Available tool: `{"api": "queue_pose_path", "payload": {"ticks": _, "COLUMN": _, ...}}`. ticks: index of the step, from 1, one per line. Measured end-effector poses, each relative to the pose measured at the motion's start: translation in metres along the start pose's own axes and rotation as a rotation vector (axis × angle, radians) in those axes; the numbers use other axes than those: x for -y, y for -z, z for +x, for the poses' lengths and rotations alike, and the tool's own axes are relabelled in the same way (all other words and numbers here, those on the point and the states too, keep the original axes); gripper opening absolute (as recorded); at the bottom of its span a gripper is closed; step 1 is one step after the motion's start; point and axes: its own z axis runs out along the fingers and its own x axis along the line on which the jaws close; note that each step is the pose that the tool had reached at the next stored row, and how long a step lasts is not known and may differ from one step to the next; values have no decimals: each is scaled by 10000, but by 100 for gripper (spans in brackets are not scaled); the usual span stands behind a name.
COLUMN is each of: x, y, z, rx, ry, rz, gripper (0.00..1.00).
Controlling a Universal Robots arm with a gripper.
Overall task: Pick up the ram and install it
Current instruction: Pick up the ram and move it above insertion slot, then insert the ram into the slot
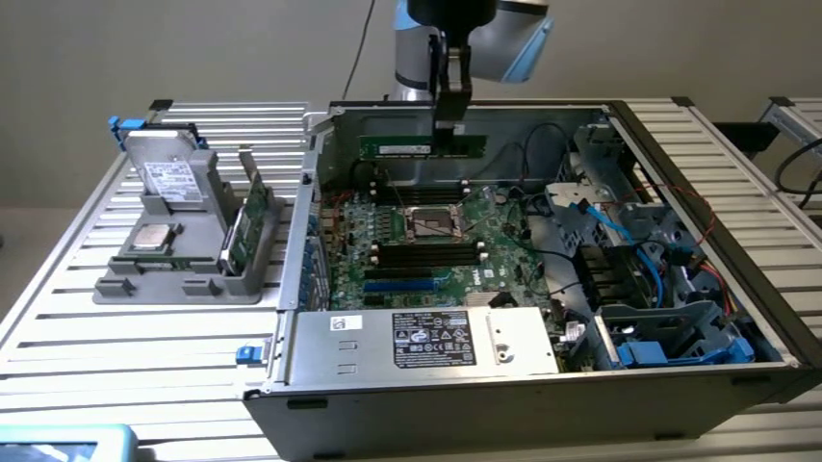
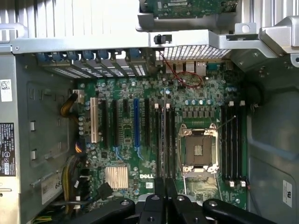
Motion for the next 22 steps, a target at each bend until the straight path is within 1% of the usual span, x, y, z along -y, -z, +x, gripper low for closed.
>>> {"api": "queue_pose_path", "payload": {"ticks": 3, "x": 22, "y": -12, "z": -28, "rx": 5, "ry": -1, "rz": 0, "gripper": 12}}
{"api": "queue_pose_path", "payload": {"ticks": 6, "x": 23, "y": -19, "z": -49, "rx": 15, "ry": -1, "rz": -1, "gripper": 12}}
{"api": "queue_pose_path", "payload": {"ticks": 8, "x": 23, "y": -20, "z": -52, "rx": 35, "ry": 0, "rz": -1, "gripper": 12}}
{"api": "queue_pose_path", "payload": {"ticks": 13, "x": 21, "y": -22, "z": -71, "rx": 39, "ry": -2, "rz": -2, "gripper": 12}}
{"api": "queue_pose_path", "payload": {"ticks": 19, "x": 20, "y": -50, "z": -97, "rx": 117, "ry": -2, "rz": -5, "gripper": 12}}
{"api": "queue_pose_path", "payload": {"ticks": 22, "x": 20, "y": -78, "z": -101, "rx": 128, "ry": -2, "rz": -6, "gripper": 12}}
